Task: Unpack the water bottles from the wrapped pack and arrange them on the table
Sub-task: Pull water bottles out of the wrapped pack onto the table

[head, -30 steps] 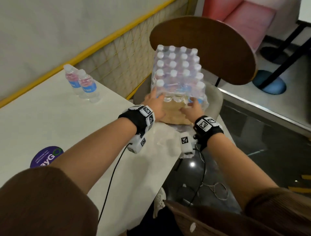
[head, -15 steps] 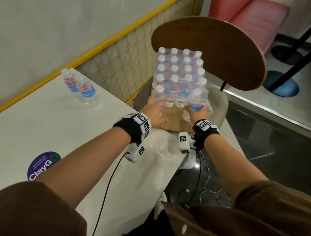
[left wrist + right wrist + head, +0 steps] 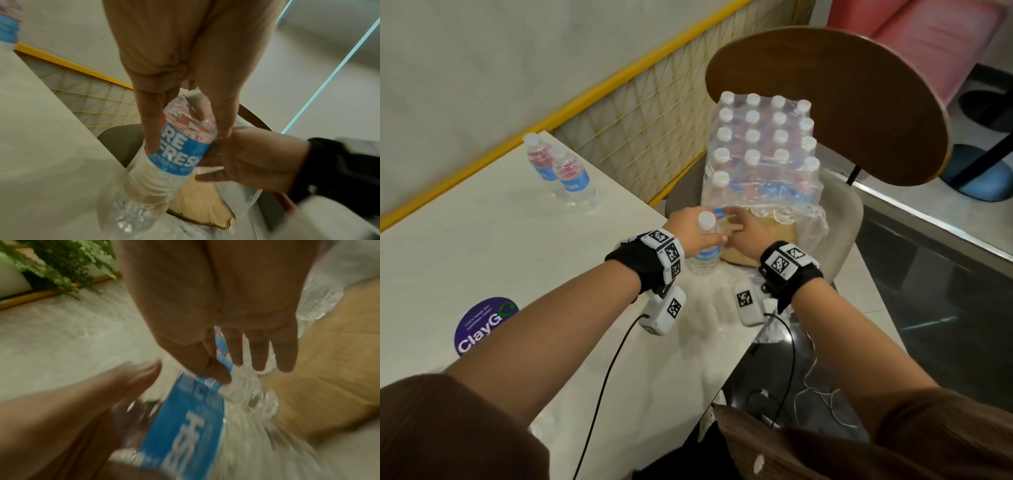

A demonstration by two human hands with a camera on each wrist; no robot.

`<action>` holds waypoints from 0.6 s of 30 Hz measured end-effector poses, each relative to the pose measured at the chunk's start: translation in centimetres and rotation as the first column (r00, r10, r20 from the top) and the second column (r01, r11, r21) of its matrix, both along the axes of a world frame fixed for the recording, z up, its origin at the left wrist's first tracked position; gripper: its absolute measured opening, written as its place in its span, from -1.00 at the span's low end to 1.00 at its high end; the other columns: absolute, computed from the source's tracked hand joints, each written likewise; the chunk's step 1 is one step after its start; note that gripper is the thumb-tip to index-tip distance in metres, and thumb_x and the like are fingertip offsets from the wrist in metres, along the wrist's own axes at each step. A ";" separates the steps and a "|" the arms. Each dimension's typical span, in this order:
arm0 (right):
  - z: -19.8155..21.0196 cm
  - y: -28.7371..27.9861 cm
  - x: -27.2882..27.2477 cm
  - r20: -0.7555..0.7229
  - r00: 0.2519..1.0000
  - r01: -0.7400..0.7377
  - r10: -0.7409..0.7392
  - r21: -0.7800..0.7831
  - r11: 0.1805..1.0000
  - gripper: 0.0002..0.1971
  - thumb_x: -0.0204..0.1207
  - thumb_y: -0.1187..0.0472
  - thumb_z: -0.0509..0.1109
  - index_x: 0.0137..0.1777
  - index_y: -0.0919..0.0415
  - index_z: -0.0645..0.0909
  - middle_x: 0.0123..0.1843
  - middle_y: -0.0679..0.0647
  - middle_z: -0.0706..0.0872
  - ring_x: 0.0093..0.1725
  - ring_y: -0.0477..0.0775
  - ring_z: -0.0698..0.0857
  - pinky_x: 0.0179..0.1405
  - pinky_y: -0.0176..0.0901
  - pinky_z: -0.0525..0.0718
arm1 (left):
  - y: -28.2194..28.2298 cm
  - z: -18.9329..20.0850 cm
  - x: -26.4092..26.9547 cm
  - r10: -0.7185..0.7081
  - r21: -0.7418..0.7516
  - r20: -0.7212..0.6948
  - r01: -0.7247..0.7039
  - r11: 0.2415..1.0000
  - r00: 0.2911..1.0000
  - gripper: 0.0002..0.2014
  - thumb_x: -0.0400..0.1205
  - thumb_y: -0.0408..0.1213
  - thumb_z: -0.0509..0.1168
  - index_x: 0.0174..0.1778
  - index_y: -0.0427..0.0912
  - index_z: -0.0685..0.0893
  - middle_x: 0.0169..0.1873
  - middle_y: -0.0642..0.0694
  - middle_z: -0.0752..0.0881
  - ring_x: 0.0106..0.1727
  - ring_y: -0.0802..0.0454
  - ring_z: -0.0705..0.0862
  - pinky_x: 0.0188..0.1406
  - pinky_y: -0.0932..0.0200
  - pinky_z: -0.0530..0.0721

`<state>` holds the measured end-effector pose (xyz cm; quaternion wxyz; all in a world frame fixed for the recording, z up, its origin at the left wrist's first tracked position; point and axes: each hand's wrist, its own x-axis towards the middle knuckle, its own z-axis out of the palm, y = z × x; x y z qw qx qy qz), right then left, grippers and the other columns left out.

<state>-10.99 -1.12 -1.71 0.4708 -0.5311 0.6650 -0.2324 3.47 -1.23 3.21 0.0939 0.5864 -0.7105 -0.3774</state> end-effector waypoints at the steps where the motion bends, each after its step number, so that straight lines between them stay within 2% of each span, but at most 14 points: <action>1: 0.6 -1.1 -0.4 -0.093 0.994 0.054 -0.053 0.008 0.999 -0.54 0.54 0.38 0.31 0.45 0.40 0.42 0.35 0.27 0.57 0.35 0.25 0.56 0.33 0.01 0.51 | 0.1 0.0 0.3 0.017 0.002 -0.008 -0.017 1.000 1.000 -0.60 0.47 -0.05 0.49 0.11 -0.21 0.67 0.02 -0.15 0.77 0.08 -0.12 0.71 0.06 0.07 0.63; 2: 1.1 -2.1 -0.5 -0.181 0.981 0.078 -0.070 0.033 0.996 -0.61 0.59 0.29 0.25 0.40 0.40 0.49 0.36 0.29 0.59 0.36 0.28 0.56 0.35 0.01 0.50 | 0.3 0.1 0.5 0.024 0.009 -0.006 -0.024 1.000 1.000 -0.59 0.47 -0.04 0.49 0.11 -0.21 0.68 0.02 -0.15 0.77 0.06 -0.12 0.72 0.05 0.05 0.67; 3: 1.6 -3.0 -0.4 -0.209 0.977 0.061 -0.050 0.043 0.997 -0.63 0.62 0.21 0.22 0.37 0.36 0.53 0.35 0.29 0.61 0.37 0.29 0.56 0.36 0.01 0.49 | 0.5 0.2 0.7 0.026 0.022 -0.007 -0.026 0.999 1.000 -0.59 0.47 -0.03 0.49 0.11 -0.21 0.68 0.02 -0.15 0.77 0.05 -0.12 0.72 0.03 0.01 0.71; 5: 2.0 -4.2 0.4 -0.152 0.988 -0.002 0.002 0.001 1.000 -0.64 0.61 0.11 0.25 0.36 0.19 0.53 0.33 0.20 0.62 0.37 0.25 0.57 0.37 0.07 0.52 | 0.8 0.4 1.2 0.015 0.045 -0.012 -0.014 0.999 1.000 -0.59 0.47 -0.03 0.49 0.12 -0.20 0.67 0.01 -0.12 0.76 0.04 -0.10 0.72 -0.05 0.03 0.72; 7: 2.0 -4.5 1.0 -0.070 0.997 0.023 -0.024 -0.005 1.000 -0.55 0.55 0.00 0.30 0.43 0.04 0.44 0.32 0.08 0.59 0.30 0.17 0.58 0.22 0.16 0.59 | 1.2 0.4 1.8 0.002 0.049 0.002 -0.002 0.999 1.000 -0.61 0.47 -0.04 0.49 0.13 -0.17 0.67 -0.03 -0.05 0.73 0.04 -0.06 0.71 -0.13 0.13 0.63; 9: 1.2 -4.4 0.8 -0.069 0.996 0.059 -0.054 0.075 0.995 -0.44 0.49 -0.15 0.29 0.49 -0.07 0.38 0.38 0.02 0.55 0.28 0.16 0.56 0.05 0.11 0.60 | 1.6 0.3 2.6 0.009 0.053 0.016 -0.010 0.999 1.000 -0.62 0.46 -0.03 0.49 0.11 -0.14 0.68 -0.03 -0.06 0.74 0.07 -0.07 0.71 -0.12 0.16 0.59; 10: 1.2 -4.3 0.7 -0.090 0.995 0.053 -0.043 0.121 0.991 -0.43 0.50 -0.17 0.27 0.51 -0.05 0.39 0.44 0.06 0.53 0.34 0.19 0.55 0.11 0.10 0.59 | 1.9 0.4 3.1 0.015 0.052 0.021 -0.016 0.999 1.000 -0.62 0.46 -0.03 0.49 0.10 -0.15 0.68 0.00 -0.09 0.75 0.08 -0.09 0.71 -0.09 0.12 0.63; 12: 0.9 -3.8 0.2 -0.151 0.988 0.015 0.006 0.141 0.990 -0.46 0.59 -0.09 0.25 0.53 0.08 0.41 0.50 0.10 0.49 0.46 0.17 0.49 0.32 -0.04 0.48 | 2.5 0.7 3.9 0.025 0.056 0.033 -0.027 0.998 0.999 -0.60 0.46 -0.03 0.48 0.11 -0.19 0.68 0.04 -0.15 0.75 0.10 -0.13 0.70 0.02 0.01 0.70; 13: 1.0 -3.4 0.1 -0.187 0.982 0.027 -0.011 0.081 0.996 -0.48 0.60 -0.03 0.28 0.52 0.13 0.41 0.45 0.10 0.52 0.45 0.15 0.50 0.33 -0.08 0.47 | 2.8 0.8 4.5 0.026 0.058 0.045 -0.029 0.998 0.999 -0.59 0.46 -0.02 0.48 0.12 -0.21 0.67 0.05 -0.17 0.75 0.11 -0.14 0.69 0.06 -0.02 0.70; 14: 1.2 -2.7 0.0 -0.150 0.987 0.063 -0.058 0.028 0.998 -0.48 0.57 0.02 0.35 0.49 0.18 0.44 0.35 0.10 0.56 0.41 0.16 0.53 0.29 -0.08 0.52 | 3.1 0.9 5.0 0.022 0.058 0.064 -0.026 0.998 0.998 -0.57 0.46 -0.01 0.48 0.12 -0.21 0.67 0.06 -0.18 0.74 0.11 -0.15 0.69 0.08 -0.04 0.70; 16: 1.7 -0.8 -0.3 0.010 0.991 0.137 -0.137 -0.034 0.990 -0.53 0.49 0.15 0.48 0.38 0.21 0.52 0.23 0.13 0.62 0.34 0.20 0.60 0.18 0.03 0.67 | 3.9 1.1 6.3 0.010 0.079 0.086 -0.017 0.997 0.996 -0.55 0.45 0.01 0.49 0.11 -0.22 0.67 0.06 -0.20 0.74 0.12 -0.17 0.70 0.09 -0.09 0.72; 18: 2.4 1.4 -0.4 0.082 0.994 0.083 -0.077 -0.070 0.994 -0.63 0.44 0.26 0.52 0.22 0.06 0.57 0.23 0.18 0.62 0.30 0.23 0.62 0.07 0.12 0.74 | 5.1 1.3 7.6 0.006 0.119 0.094 -0.017 0.993 0.996 -0.53 0.42 0.01 0.51 0.12 -0.22 0.67 0.07 -0.20 0.74 0.13 -0.20 0.70 0.08 -0.14 0.74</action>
